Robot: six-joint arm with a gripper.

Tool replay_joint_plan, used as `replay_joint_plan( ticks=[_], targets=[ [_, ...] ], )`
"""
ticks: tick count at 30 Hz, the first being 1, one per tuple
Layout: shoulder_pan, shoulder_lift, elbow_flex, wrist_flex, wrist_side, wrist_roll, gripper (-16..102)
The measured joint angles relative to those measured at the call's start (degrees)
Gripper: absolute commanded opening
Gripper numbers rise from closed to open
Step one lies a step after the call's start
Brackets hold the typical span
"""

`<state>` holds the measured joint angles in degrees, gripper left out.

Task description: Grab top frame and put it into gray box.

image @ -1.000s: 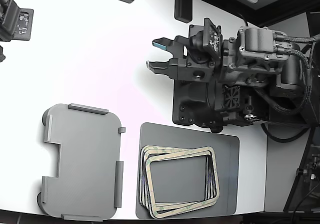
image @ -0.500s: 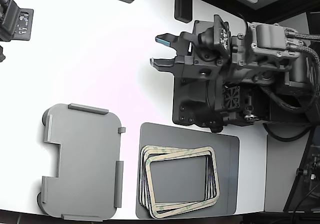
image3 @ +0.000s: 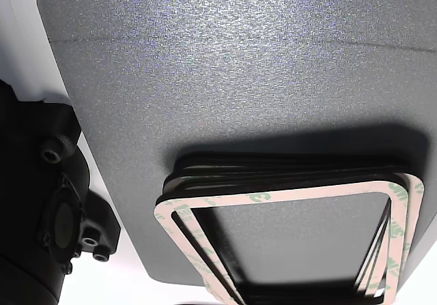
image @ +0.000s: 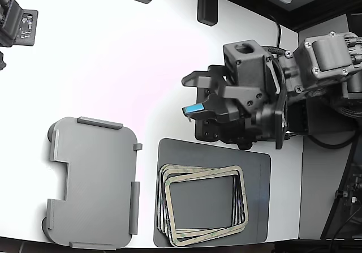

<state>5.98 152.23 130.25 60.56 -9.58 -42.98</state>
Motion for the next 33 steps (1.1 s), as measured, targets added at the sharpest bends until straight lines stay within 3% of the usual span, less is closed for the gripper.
replay_joint_plan(
  ticks=[10,16,21,25,33],
  targets=[
    [18.54,-20.83,-17.14,15.73,12.04,-28.92,100],
    [24.87,-29.27,-25.75,24.17,11.95,-41.13,100],
    [32.34,-30.32,-26.1,26.72,14.5,-49.13,90],
    [38.41,-31.9,-25.4,28.39,12.83,-54.05,100],
    [51.5,-36.74,-24.43,29.09,14.41,-51.15,100]
  ],
)
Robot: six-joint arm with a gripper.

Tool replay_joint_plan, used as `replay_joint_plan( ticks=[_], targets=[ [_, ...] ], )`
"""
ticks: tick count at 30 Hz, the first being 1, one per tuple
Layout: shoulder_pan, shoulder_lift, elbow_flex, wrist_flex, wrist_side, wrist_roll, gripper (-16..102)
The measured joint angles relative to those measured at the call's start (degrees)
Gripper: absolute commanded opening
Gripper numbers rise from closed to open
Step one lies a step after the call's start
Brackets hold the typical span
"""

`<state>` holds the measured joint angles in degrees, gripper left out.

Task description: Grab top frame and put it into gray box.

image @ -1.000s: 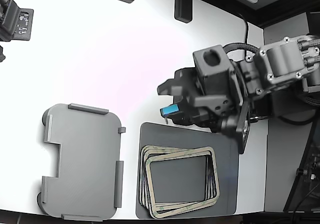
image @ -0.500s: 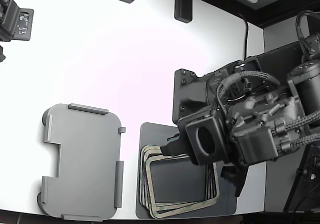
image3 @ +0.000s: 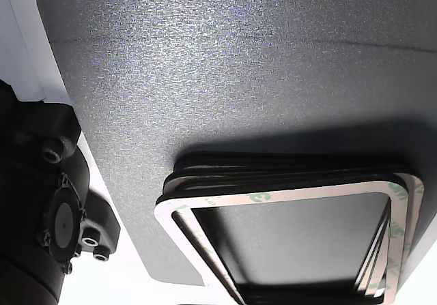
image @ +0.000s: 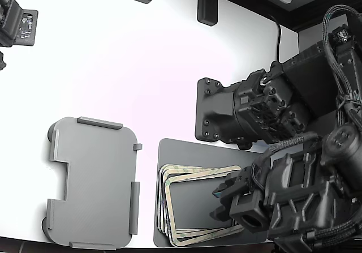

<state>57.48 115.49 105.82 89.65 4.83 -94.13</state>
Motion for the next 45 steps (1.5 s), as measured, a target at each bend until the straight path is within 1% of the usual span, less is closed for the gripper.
replay_joint_plan(
  ticks=[4,5,8,9,11,13,18,19,22,25,27,28,31,34,39,41,42,45],
  targets=[
    [5.98,-4.48,-2.02,1.32,1.76,1.23,97],
    [7.29,-5.71,-2.64,1.67,1.76,0.97,93],
    [10.37,-9.14,-4.04,2.37,0.62,1.76,92],
    [11.25,-10.2,-4.31,2.37,0.35,2.2,90],
    [12.74,-11.87,-4.31,1.85,-0.53,1.32,79],
    [14.15,-13.36,-4.66,1.41,-1.05,-0.35,72],
    [17.75,-17.05,-7.29,1.76,-1.67,-3.25,86],
    [18.46,-17.4,-7.29,1.67,-1.85,-2.99,87],
    [19.86,-18.19,-7.38,1.14,-2.81,-5.27,87],
    [20.39,-18.9,-8.09,1.14,-4.48,-9.93,91],
    [21.09,-18.9,-8.17,1.14,-4.57,-11.95,94],
    [21.45,-18.9,-8.17,1.05,-4.57,-12.13,94],
    [21.53,-20.13,-8.35,1.05,-4.57,-12.48,90],
    [21.62,-21.71,-8.88,1.05,-4.57,-12.57,88],
    [22.24,-23.99,-9.23,0.18,-4.83,-12.3,94],
    [22.59,-24.87,-9.84,-0.18,-4.83,-12.22,94],
    [22.68,-25.31,-10.28,-0.18,-4.75,-12.3,92],
    [22.94,-27.16,-12.22,0.09,-4.31,-11.69,80]
  ],
)
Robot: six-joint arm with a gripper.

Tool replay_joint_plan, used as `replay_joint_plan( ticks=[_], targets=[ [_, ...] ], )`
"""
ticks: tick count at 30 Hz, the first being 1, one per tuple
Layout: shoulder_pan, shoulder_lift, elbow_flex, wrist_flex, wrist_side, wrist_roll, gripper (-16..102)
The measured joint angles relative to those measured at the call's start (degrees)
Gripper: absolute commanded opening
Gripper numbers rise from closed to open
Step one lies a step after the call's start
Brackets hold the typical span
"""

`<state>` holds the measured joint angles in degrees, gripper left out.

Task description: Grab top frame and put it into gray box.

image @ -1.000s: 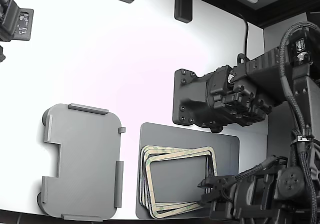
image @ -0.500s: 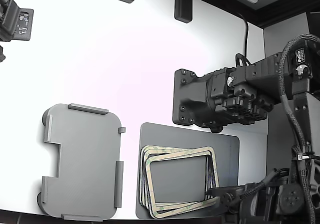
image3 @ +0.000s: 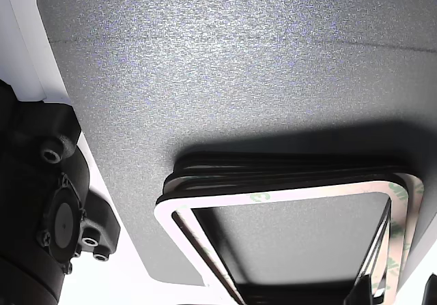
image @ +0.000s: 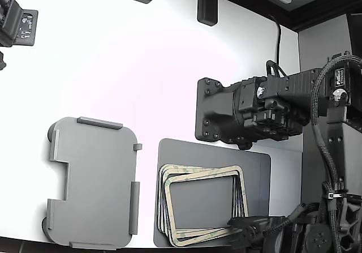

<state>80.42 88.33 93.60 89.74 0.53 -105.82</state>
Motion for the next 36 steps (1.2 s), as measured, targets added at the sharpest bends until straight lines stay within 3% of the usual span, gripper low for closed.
replay_joint_plan(
  ticks=[18,36],
  targets=[
    [2.29,-1.67,0.97,-1.93,0.53,4.13,58],
    [2.55,-0.35,4.75,-5.89,0.88,4.48,49]
  ],
)
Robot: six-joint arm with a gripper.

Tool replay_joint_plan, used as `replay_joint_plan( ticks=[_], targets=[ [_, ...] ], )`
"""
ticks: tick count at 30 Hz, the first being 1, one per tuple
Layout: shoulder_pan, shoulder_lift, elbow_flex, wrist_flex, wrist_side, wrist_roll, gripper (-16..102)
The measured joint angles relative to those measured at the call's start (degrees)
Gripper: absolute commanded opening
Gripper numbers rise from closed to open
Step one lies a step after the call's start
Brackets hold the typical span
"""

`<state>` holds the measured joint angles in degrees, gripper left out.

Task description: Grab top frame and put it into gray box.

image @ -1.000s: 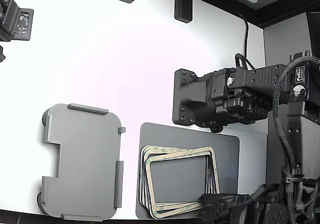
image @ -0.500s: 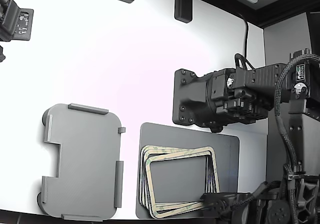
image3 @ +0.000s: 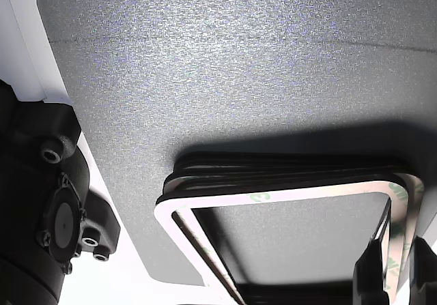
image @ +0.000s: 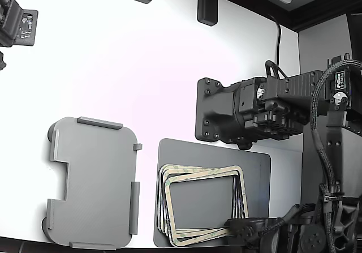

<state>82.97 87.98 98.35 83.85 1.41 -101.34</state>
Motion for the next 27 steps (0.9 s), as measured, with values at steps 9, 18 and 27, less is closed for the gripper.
replay_joint_plan(
  ticks=[9,18,27],
  targets=[
    [0.0,0.0,0.88,-1.23,-0.09,0.44,46],
    [0.0,0.0,1.85,-2.02,-0.18,0.79,35],
    [0.44,0.44,1.58,-2.55,0.44,4.75,-10]
  ],
)
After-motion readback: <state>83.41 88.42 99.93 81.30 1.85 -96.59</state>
